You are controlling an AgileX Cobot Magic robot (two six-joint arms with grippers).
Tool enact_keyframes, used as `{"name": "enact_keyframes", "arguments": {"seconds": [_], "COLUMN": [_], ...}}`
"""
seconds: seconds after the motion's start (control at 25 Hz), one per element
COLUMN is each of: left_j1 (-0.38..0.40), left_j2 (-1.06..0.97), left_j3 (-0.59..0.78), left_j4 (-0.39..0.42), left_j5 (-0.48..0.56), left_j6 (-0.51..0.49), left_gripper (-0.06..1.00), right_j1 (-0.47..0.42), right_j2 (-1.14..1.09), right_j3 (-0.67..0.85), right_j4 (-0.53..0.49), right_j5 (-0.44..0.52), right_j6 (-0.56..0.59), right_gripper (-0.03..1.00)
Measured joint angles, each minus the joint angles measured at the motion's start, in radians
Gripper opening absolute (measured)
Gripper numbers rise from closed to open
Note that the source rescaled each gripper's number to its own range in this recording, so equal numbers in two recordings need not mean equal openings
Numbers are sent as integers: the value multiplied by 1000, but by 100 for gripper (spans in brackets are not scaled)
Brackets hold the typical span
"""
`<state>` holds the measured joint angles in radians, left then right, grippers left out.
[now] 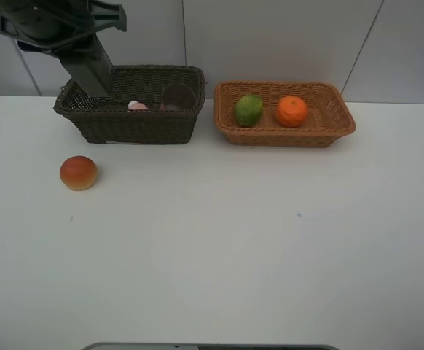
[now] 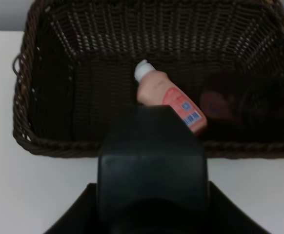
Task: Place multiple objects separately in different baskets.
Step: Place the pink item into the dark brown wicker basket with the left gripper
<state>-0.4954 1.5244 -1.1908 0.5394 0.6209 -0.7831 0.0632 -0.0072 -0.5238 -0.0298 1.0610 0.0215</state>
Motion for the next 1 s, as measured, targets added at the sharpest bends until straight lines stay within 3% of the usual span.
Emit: {"name": "enact_keyframes", "arguments": {"seconds": [0.12,0.36,0.64,0.88,1.0], "left_j1": [36,113,215,264,273], "left_j2": [58,184,304,414,466], "left_j3": [0,0,-7,-14,-32], "left_j4": [62,107,133,138,140], "left_j5": [-56,-233,-433,-614,-654], "left_j6": [3,22,25,25,30], "left_gripper": [42,42,42,42,42], "right_j1": [0,0,0,0,0], "right_j2": [0,0,0,0,0], "right_j3": [0,0,0,0,0], "right_j4": [0,0,0,0,0], "right_j5": [0,0,0,0,0], "right_j6": [0,0,0,0,0], "right_gripper": [55,55,55,55,55]}}
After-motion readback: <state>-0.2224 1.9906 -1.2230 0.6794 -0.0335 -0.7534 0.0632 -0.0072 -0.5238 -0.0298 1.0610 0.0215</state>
